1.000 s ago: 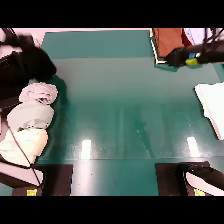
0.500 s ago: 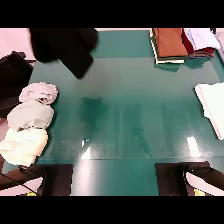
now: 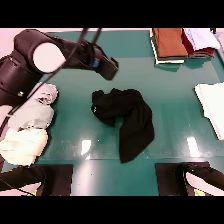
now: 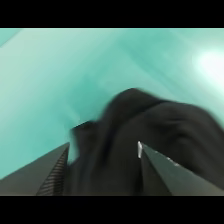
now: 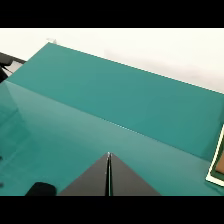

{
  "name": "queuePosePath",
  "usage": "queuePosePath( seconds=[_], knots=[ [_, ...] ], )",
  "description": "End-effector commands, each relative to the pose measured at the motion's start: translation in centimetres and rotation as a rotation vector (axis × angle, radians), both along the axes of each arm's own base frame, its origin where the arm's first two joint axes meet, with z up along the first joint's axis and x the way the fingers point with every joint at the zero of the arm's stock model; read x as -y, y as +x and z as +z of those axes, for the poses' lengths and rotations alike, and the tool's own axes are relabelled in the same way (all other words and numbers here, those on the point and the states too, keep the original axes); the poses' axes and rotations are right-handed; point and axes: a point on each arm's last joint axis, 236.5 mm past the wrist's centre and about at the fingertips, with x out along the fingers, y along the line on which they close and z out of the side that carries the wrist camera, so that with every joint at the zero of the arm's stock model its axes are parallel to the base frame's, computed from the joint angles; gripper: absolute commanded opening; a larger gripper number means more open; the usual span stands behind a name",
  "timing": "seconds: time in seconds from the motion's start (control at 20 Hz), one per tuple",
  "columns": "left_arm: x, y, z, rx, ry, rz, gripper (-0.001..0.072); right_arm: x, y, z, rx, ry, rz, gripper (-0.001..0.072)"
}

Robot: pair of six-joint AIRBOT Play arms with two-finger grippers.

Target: Fold the shirts.

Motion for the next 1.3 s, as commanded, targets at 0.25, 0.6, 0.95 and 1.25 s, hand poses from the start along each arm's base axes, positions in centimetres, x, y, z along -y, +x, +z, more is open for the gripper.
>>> queuePosePath(
  seconds=[0.25,0.6,0.95,1.25],
  knots=[
    [-13.0,5.7,-18.3,-0.604,-0.230,0.426,0.0515,-0.2,0.1,-2.6,-0.093,0.000,0.004,0.0024],
    [-10.6,6.5,-29.4,-0.832,-0.302,0.476,0.0515,-0.5,1.1,-6.5,-0.188,-0.010,0.006,0.0024],
    [-7.7,5.8,-31.1,-0.828,-0.266,0.419,0.0428,-0.5,1.4,-7.3,-0.210,0.006,-0.004,0.0024],
    [-9.6,8.1,-27.4,-0.736,-0.241,0.404,0.0019,0.6,-0.3,-10.8,-0.362,-0.077,-0.018,0.0024]
  ],
)
